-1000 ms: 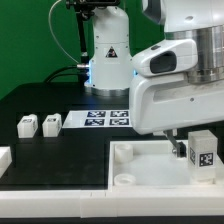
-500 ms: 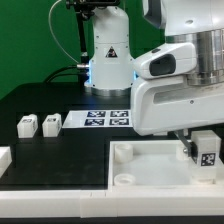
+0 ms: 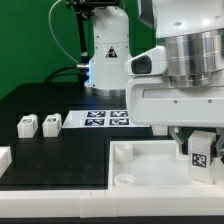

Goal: Assemble one leg

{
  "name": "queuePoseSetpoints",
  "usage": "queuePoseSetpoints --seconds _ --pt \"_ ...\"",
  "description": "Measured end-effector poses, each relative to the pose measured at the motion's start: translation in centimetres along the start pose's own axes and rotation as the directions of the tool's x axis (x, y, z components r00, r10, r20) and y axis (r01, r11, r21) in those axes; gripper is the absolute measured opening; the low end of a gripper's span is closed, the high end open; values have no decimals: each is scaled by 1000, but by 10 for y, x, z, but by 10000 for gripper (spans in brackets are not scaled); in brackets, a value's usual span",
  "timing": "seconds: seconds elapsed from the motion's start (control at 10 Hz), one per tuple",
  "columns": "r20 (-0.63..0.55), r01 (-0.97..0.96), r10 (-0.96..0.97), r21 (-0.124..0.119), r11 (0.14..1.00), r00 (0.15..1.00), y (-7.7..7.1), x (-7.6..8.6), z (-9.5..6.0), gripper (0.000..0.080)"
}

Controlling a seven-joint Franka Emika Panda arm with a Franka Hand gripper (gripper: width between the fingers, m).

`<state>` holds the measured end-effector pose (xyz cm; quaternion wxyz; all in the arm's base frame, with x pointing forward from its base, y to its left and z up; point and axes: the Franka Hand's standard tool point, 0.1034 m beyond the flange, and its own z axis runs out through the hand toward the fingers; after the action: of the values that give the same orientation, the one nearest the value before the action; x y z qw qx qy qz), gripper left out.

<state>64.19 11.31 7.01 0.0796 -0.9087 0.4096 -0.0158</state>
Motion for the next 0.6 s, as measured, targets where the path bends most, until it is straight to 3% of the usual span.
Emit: queuePoseSetpoints --seconds 0.1,0.3,0.4,0.5,0.6 --pt "15 -154 154 -1 988 988 0 -2 0 301" --pt "56 -495 495 -5 869 867 -2 -7 1 301" --pt "55 -560 559 -4 829 827 -3 -8 1 301" --pt "55 -541 540 -4 841 840 -3 -8 1 301" --pt "55 -506 505 -2 863 861 -3 -9 2 372"
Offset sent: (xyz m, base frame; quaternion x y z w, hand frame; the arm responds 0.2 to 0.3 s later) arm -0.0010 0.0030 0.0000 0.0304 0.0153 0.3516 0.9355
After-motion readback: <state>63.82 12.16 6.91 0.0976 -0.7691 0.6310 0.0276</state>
